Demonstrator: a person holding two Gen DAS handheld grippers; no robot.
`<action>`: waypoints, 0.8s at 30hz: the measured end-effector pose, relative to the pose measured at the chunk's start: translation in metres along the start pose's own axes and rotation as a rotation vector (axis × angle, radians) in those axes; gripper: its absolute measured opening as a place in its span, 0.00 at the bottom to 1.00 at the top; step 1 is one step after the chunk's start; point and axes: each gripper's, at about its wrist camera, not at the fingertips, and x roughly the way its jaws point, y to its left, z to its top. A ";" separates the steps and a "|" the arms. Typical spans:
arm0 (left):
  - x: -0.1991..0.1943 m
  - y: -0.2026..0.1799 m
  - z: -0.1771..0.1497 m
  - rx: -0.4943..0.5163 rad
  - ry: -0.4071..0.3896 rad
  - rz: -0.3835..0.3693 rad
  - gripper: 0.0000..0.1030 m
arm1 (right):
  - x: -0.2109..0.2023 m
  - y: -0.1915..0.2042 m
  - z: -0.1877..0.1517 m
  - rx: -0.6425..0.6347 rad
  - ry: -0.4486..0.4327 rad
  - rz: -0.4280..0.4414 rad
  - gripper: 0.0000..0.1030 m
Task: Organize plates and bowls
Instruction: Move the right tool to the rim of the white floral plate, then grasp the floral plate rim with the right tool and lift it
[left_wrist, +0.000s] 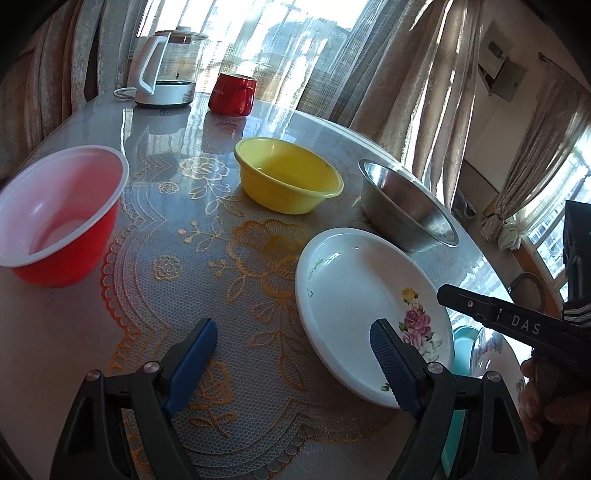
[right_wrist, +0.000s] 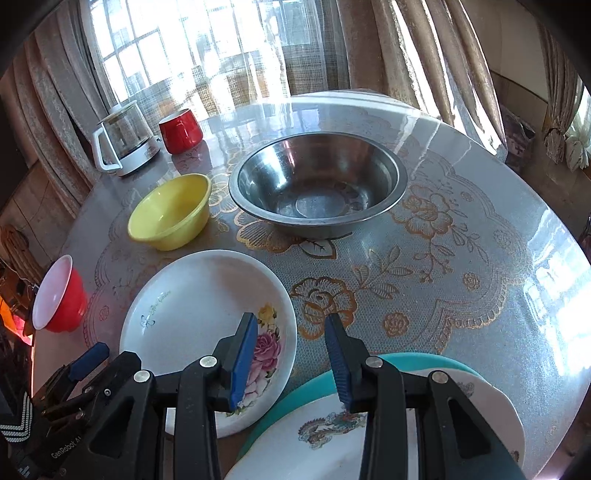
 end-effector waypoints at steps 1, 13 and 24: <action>0.000 0.000 0.000 -0.002 0.000 -0.003 0.80 | 0.004 -0.001 0.001 0.002 0.019 -0.005 0.37; 0.003 0.001 0.001 0.001 0.021 -0.038 0.47 | 0.027 0.006 0.004 -0.018 0.113 0.024 0.20; 0.001 0.007 0.003 0.022 0.025 0.004 0.42 | 0.021 0.024 -0.006 -0.024 0.139 0.093 0.20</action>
